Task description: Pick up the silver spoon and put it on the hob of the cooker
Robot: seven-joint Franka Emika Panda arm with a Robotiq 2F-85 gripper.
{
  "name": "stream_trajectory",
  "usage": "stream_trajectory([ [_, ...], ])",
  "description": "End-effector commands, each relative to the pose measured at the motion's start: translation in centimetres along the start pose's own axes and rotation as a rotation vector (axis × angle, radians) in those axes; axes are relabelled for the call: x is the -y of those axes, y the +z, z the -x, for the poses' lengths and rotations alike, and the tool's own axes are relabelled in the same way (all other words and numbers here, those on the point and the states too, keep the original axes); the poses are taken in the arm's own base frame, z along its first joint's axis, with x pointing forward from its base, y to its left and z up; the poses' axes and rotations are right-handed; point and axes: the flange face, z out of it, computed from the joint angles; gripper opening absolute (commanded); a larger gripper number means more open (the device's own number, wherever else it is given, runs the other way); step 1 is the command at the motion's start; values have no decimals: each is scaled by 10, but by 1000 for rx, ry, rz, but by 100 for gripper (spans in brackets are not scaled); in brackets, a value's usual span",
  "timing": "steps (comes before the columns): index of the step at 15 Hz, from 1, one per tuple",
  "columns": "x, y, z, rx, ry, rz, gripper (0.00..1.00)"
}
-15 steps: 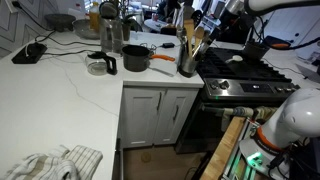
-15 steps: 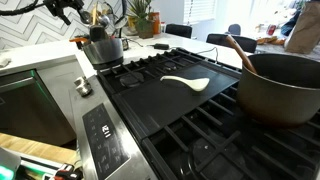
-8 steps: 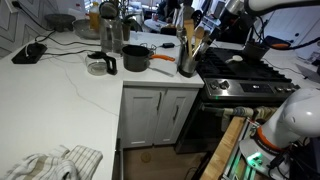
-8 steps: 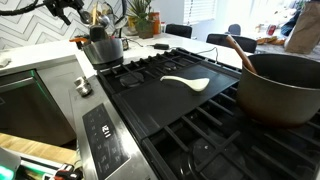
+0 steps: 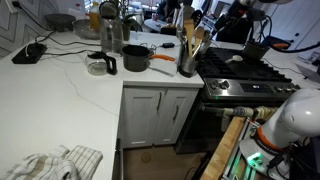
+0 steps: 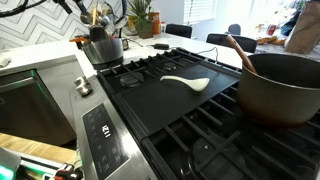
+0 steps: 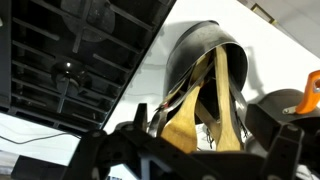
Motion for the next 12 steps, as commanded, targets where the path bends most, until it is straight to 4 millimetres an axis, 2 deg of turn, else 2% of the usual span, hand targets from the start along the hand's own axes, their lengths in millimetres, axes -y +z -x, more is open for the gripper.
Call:
stream_trajectory([
  [1,-43,-6,8,15,147,-127,100],
  [4,-79,5,12,23,246,-255,100],
  [7,-104,22,14,35,298,-373,100],
  [12,-112,56,6,130,325,-544,100],
])
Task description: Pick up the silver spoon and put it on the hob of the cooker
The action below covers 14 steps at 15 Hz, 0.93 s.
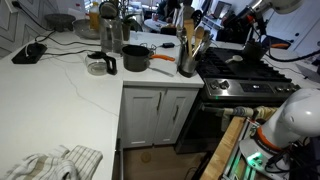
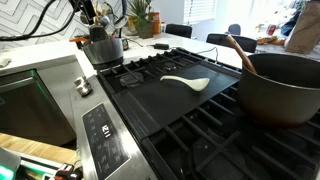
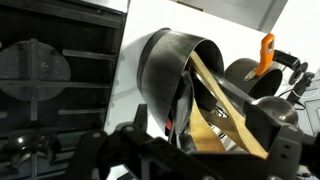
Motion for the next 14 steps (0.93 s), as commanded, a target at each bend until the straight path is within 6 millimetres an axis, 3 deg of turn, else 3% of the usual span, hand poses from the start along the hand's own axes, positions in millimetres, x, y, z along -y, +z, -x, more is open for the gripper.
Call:
stream_trajectory([
  [1,-8,23,-19,101,24,-97,100],
  [4,-11,38,-34,108,66,-126,100],
  [7,-15,51,-49,110,99,-128,90],
  [8,-15,55,-54,114,107,-132,84],
  [10,-15,62,-61,131,126,-145,60],
  [11,-15,64,-64,135,132,-144,58],
  [14,-14,69,-69,166,143,-151,34],
])
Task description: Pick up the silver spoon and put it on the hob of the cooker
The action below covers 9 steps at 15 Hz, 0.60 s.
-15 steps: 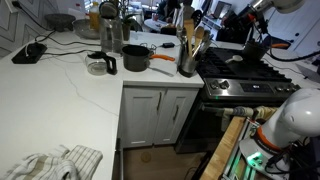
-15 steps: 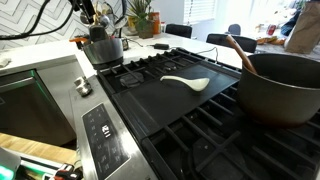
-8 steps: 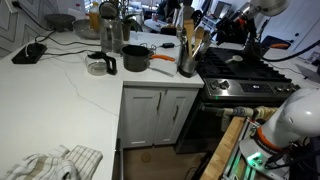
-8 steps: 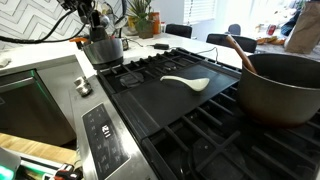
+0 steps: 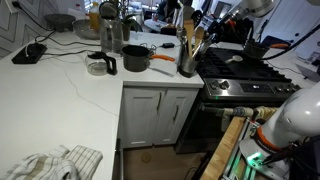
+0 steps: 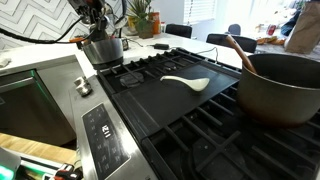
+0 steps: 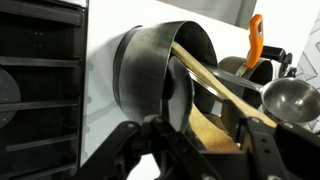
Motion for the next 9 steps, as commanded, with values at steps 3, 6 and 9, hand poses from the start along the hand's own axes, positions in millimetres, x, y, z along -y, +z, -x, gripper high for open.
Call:
stream_trajectory([
  [3,-1,1,-10,75,21,-4,19],
  [6,0,-1,-9,91,18,6,4],
  [9,3,-5,-8,87,8,19,0],
])
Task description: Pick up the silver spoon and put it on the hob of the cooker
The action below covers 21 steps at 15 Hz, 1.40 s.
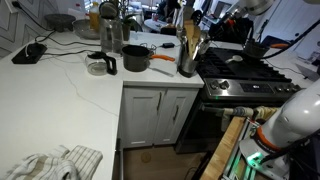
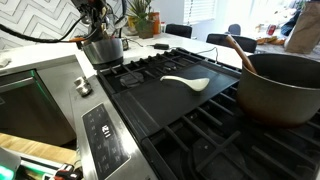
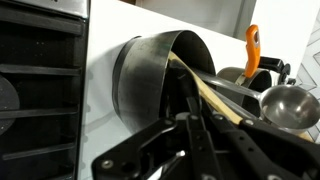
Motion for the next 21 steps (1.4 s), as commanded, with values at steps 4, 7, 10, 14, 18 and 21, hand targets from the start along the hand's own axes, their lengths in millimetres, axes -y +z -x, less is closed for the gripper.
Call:
stream_trajectory([
  [4,9,-12,6,25,-15,28,1],
  [7,22,-24,11,30,-38,32,1],
  [10,39,-47,14,3,-59,38,1],
  [14,61,-81,24,-18,-95,48,1],
  [18,84,-111,38,-23,-126,73,1],
  [21,101,-133,51,-46,-161,91,1],
])
